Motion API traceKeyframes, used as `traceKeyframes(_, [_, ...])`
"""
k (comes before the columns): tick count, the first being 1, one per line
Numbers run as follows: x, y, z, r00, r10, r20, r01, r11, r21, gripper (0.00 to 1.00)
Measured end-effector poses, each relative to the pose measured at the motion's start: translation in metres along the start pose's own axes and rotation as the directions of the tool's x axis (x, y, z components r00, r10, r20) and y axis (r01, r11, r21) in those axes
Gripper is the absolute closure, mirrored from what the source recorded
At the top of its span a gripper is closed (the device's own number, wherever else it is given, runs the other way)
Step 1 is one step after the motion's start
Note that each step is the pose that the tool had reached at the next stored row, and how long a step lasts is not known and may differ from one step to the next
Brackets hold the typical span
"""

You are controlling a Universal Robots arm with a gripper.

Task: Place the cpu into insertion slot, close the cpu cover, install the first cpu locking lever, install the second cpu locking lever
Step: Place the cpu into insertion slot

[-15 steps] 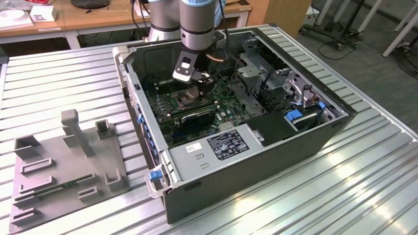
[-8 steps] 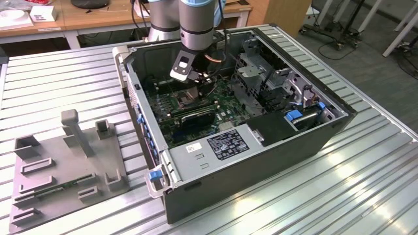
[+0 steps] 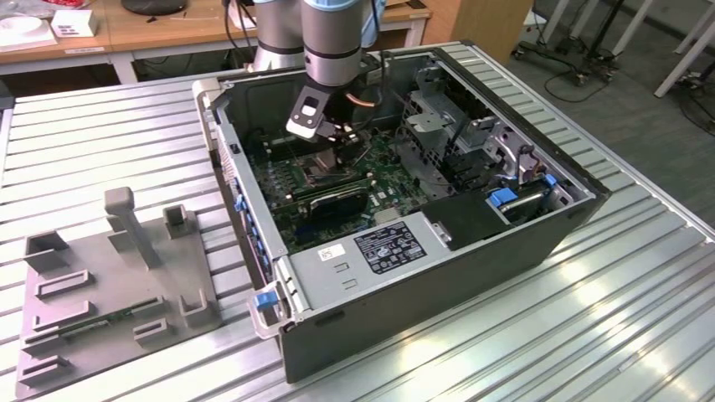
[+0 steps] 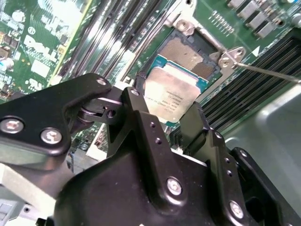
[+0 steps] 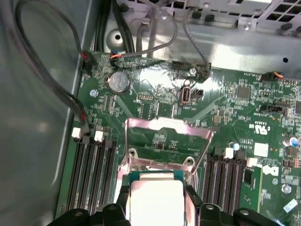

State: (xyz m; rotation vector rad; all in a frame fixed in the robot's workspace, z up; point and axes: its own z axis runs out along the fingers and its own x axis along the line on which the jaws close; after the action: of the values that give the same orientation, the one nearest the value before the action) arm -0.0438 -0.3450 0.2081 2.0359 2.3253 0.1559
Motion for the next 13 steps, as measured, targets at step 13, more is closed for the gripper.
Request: traceKeyframes(13, [0.0007, -0.0018, 0.0004, 0.9939, 0.109, 0.0116, -0.109, 0.9940, -0.0040, 0.46])
